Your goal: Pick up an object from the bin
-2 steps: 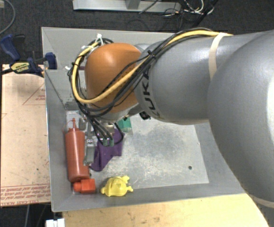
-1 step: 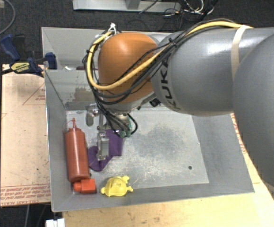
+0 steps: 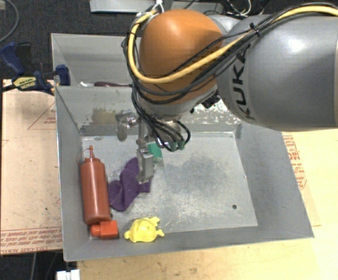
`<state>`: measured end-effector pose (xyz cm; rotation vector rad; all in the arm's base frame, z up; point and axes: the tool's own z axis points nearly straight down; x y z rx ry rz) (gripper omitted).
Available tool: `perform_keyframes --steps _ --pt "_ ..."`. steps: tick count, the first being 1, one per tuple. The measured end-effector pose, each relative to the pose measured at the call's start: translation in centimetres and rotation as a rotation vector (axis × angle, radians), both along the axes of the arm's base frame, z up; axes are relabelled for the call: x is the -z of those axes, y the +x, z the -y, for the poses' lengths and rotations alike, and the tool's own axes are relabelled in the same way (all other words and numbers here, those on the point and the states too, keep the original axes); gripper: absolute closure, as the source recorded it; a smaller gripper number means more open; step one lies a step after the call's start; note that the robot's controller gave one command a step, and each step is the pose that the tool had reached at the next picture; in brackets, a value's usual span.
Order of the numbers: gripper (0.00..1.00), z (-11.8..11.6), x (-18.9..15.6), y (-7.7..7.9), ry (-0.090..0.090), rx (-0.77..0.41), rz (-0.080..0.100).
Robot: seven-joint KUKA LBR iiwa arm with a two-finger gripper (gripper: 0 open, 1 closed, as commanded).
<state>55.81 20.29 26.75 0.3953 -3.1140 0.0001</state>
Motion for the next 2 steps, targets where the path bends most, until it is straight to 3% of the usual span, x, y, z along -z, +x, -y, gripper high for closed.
perform_keyframes --steps 1,2 --pt "0.00 0.7 1.7 0.0 0.006 0.169 0.009" --pt "0.00 1.4 7.9 -0.8 0.003 0.028 0.004"
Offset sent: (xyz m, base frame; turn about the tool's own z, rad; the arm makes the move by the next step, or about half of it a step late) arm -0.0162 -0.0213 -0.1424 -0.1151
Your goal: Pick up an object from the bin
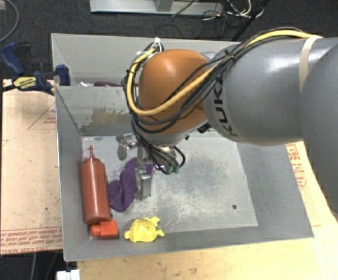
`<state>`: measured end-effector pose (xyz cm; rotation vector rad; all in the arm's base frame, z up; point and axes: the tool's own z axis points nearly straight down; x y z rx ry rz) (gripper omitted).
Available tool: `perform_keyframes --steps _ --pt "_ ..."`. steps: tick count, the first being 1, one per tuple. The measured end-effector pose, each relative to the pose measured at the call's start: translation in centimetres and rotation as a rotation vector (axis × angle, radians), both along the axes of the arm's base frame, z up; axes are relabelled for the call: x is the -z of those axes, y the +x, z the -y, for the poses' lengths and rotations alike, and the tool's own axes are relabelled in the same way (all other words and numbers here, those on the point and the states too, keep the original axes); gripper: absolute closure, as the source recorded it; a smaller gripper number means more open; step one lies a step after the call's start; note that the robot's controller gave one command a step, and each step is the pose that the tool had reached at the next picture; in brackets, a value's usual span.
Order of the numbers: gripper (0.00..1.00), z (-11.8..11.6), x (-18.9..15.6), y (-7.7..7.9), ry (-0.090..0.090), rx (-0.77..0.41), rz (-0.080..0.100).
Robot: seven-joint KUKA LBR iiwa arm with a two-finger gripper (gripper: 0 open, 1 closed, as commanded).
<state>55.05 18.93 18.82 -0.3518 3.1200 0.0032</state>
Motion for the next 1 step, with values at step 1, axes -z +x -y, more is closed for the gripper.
perform_keyframes --steps 1 --pt "0.00 1.41 6.76 1.53 0.003 -0.072 0.008"
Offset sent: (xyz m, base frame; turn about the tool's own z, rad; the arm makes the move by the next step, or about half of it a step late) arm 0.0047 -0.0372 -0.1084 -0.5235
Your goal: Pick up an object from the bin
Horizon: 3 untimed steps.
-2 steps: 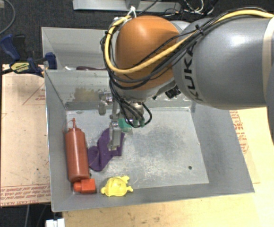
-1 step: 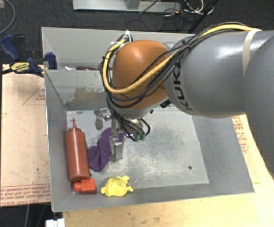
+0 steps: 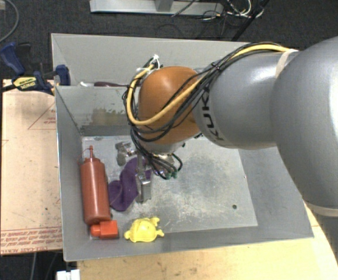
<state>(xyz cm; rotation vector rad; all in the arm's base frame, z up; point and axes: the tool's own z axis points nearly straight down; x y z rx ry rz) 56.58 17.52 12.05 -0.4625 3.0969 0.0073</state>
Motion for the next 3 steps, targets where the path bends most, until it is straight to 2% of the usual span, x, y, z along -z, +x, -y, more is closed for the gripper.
perform_keyframes --steps 1,2,3 --pt "1.00 2.2 4.1 -1.0 -0.004 -0.448 -0.005" --pt "1.00 2.2 4.1 -1.0 -0.004 -0.448 -0.005" --pt "1.00 4.3 -10.9 -1.5 -0.003 -0.496 0.000"
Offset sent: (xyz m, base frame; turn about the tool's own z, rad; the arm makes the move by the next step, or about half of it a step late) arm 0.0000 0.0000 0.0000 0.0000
